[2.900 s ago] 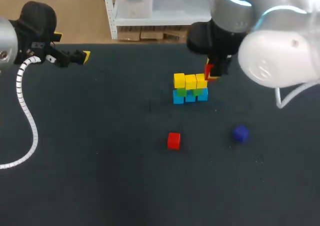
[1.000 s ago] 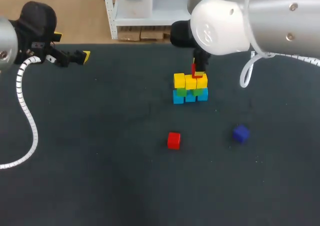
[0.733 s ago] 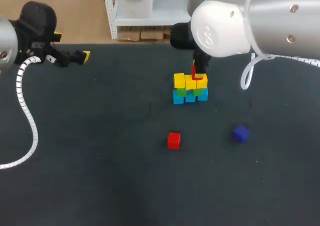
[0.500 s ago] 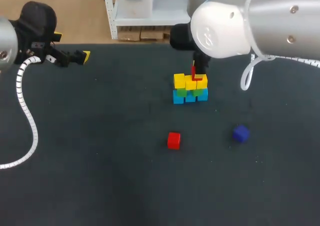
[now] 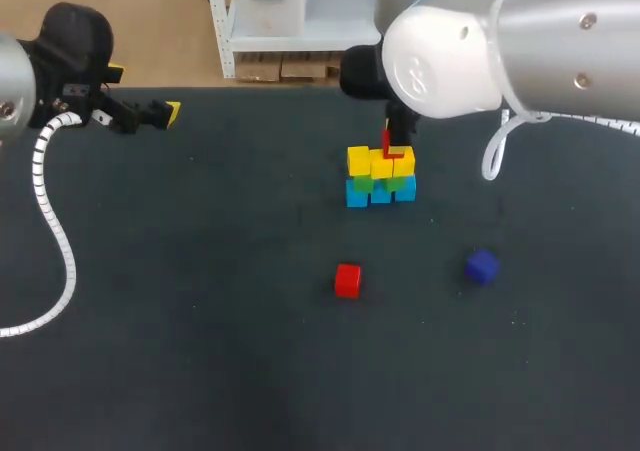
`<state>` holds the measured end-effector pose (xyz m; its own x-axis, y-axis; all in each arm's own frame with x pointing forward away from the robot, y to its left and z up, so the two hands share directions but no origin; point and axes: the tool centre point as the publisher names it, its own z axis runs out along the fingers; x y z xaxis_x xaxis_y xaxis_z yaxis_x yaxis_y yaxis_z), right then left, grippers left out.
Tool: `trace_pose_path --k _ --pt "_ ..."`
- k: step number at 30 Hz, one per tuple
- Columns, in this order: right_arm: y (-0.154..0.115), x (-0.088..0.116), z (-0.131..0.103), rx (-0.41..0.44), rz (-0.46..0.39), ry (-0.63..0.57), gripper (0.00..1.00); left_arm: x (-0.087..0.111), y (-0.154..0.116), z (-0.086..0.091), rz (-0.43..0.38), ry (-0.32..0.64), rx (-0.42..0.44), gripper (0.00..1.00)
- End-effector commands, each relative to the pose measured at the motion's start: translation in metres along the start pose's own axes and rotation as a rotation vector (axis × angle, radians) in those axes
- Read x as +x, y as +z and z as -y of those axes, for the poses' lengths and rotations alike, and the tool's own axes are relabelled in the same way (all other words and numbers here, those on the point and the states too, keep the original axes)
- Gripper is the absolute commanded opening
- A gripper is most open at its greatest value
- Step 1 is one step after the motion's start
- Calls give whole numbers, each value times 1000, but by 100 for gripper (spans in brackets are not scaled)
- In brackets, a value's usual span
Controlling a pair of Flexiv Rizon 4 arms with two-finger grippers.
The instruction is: Place the blue cubes, place green cubes on the blue cubes, place the yellow cubes on the green cubes, then place the red cubes on the yellow cubes, and place purple cube on the red cubes.
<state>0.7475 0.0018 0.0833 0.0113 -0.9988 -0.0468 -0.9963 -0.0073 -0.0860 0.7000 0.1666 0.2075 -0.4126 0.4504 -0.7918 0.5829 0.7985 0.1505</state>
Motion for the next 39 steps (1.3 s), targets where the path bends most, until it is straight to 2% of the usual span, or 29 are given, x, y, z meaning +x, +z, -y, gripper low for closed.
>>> trace_pose_path --k 1,3,6,14,20,31,39 --pt "-1 2 -4 12 3 0 15 2 -1 -4 8 3 17 100" --pt "-3 2 -4 15 5 0 5 2 -1 -4 8 3 17 100" --pt "-6 2 -5 23 8 1 2 2 -1 -4 8 3 17 100" --pt "-9 2 -8 32 11 -4 3 2 -1 -4 8 3 17 100" --pt "-7 1 -9 31 12 -7 9 2 -1 -4 8 3 17 100" --pt "-5 0 -9 26 11 -9 14 2 -1 -4 8 3 17 100" --pt "-4 0 -9 28 9 -10 26 2 -1 -4 8 3 17 100"
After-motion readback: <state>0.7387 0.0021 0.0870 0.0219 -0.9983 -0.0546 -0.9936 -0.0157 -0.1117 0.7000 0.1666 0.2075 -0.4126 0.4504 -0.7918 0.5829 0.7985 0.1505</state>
